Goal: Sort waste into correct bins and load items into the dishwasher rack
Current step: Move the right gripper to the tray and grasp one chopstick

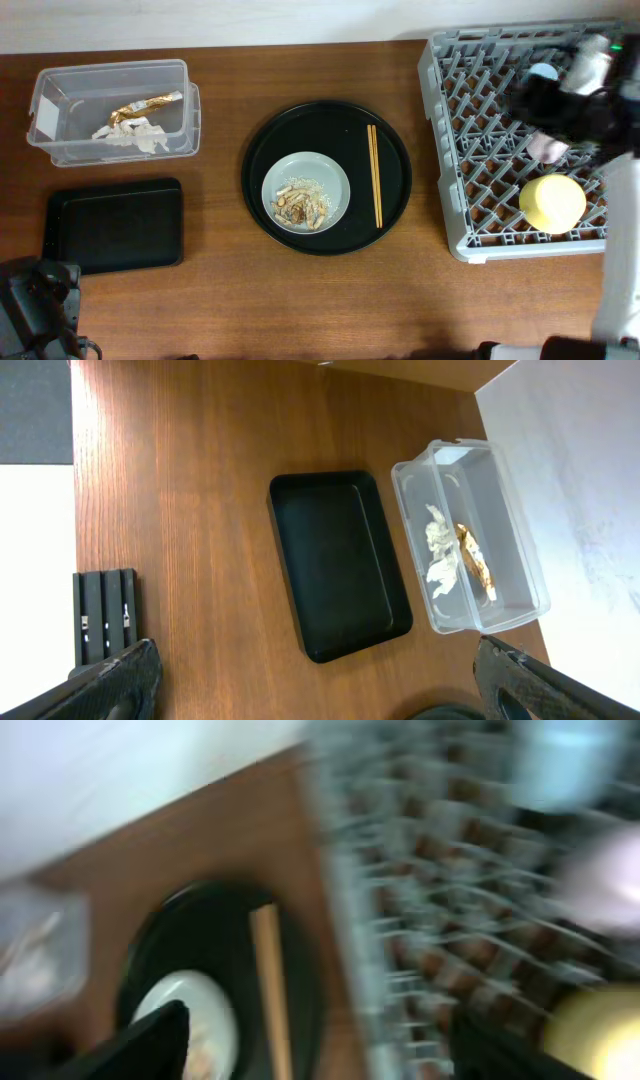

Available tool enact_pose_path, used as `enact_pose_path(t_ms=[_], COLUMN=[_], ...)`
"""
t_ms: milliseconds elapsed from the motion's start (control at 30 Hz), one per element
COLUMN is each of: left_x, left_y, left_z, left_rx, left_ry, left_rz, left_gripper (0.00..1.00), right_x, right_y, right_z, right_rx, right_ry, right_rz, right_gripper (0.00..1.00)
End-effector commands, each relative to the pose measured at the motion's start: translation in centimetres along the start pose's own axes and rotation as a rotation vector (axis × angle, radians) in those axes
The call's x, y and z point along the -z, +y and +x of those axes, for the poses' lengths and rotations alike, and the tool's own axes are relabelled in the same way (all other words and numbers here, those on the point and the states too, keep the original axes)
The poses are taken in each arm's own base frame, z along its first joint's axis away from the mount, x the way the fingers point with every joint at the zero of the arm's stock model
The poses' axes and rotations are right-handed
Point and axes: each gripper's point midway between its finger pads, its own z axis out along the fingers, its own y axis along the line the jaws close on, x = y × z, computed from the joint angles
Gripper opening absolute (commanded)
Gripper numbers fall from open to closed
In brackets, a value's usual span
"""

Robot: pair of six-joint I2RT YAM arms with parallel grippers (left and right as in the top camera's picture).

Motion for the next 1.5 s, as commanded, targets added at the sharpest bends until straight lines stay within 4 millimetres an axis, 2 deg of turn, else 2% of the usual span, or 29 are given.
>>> enact_pose_path(t_ms=[0,133,233,300,400,500,567,700,867,1300,1467], left_x=[0.0,0.0,0.0,0.0,0.0,0.0,0.0,0.0,0.0,0.0,0.0], left_y=[0.1,0.1,0.1,0.1,0.1,0.1,0.1,0.1,0.1,0.1,0.1], left_z=[-0.2,-0.2,-0.2,-0.2,-0.2,-0.2,-0.2,-0.2,-0.2,-0.2,-0.2], left_rx=[0.014,0.014,0.014,0.014,0.014,0.014,0.014,0.014,0.014,0.014,0.014], left_ry=[-0.014,-0.014,-0.014,-0.014,-0.014,-0.014,-0.014,-0.014,-0.014,-0.014,-0.014], left_rz=[-0.009,-0.009,-0.009,-0.009,-0.009,-0.009,-0.009,-0.009,-0.009,-0.009,-0.009], left_gripper=[0.99,0.99,0.99,0.99,0.99,0.99,0.99,0.99,0.99,0.99,0.99], right_x=[-3.7,-8.8,-12.5,-14.9,-18.8,-21.4,-23.3,-25.7,-26.4,-26.9,-27.6], right_y=[4.3,5.7,6.7,7.4,8.6,9.0,9.0,7.8,7.0,7.9,6.7], right_z=[3.9,7.7,10.2,11.7,14.0,16.0,17.4,19.4,19.5,20.0,20.5], right_rx=[0.171,0.275,0.279,0.261,0.273,0.296,0.305,0.310,0.320,0.343,0.354], right_ry=[0.136,0.251,0.325,0.361,0.403,0.437,0.466,0.506,0.501,0.488,0.497], right_rz=[0.007,0.123,0.161,0.165,0.160,0.160,0.166,0.204,0.238,0.226,0.273], right_gripper=[0.83,0.75,0.51,0.40,0.40,0.39,0.39,0.39,0.40,0.40,0.41])
